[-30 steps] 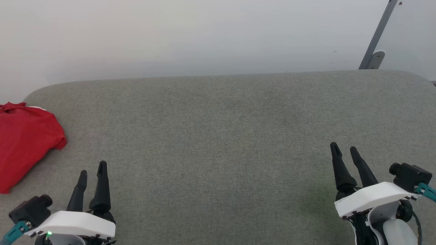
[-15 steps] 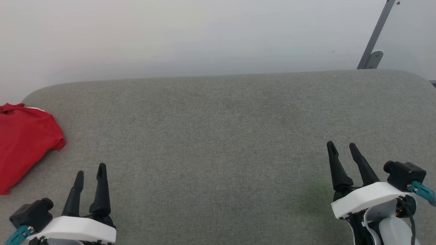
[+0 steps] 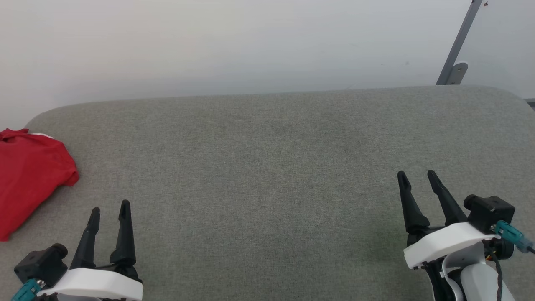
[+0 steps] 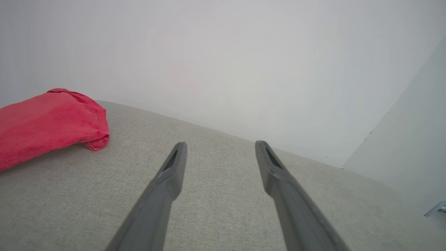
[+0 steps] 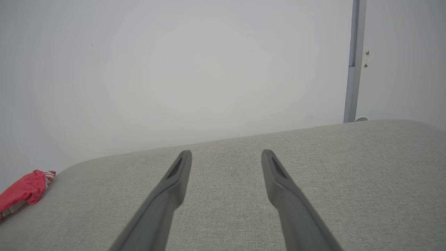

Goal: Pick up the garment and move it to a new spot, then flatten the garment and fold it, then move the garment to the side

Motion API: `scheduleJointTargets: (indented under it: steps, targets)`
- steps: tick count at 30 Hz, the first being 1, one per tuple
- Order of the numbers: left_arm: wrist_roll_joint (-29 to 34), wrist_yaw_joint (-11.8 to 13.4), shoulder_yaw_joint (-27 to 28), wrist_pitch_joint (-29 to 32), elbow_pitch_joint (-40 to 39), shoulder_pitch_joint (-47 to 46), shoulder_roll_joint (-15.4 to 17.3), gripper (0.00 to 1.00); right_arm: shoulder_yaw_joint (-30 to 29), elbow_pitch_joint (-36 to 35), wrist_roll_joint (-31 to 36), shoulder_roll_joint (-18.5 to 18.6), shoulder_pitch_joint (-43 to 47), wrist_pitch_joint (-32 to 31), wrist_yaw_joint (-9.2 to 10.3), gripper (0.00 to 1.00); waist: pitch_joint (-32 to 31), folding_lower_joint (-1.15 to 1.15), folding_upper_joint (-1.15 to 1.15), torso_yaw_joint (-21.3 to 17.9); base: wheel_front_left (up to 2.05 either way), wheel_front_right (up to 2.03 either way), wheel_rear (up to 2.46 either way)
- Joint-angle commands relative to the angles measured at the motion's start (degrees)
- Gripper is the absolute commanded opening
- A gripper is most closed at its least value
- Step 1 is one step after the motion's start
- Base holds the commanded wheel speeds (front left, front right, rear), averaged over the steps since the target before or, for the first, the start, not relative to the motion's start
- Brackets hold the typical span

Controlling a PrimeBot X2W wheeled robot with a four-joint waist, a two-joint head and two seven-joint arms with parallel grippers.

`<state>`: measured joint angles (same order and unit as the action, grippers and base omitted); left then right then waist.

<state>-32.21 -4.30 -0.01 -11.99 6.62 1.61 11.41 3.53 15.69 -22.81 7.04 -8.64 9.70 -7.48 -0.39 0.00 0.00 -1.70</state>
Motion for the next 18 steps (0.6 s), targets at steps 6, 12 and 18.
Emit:
scheduleJointTargets:
  steps: [6, 12, 18]
  targets:
    - [3.15, -0.55, 0.62, -1.08, -0.67, 0.82, 0.26, 1.00, 0.33, 0.17, 3.33, 0.04, -0.47, 1.41, -0.02, 1.00, -0.08, 0.00, 0.00, -0.12, 0.00, 0.00, 0.00]
    - [5.17, -0.87, 1.01, -1.72, -0.85, 0.92, 0.24, 1.00, 0.58, 0.42, 5.74, 0.05, -0.14, 2.24, -0.02, 1.00, -0.09, 0.00, 0.00, -0.24, 0.00, 0.00, 0.00]
    - [7.42, -1.10, 1.51, -2.39, -0.96, 1.50, 0.17, 1.00, 0.72, 0.69, 8.16, -0.25, 0.09, 3.09, -0.02, 1.00, -0.09, 0.00, 0.00, -0.45, 0.00, 0.00, 0.00]
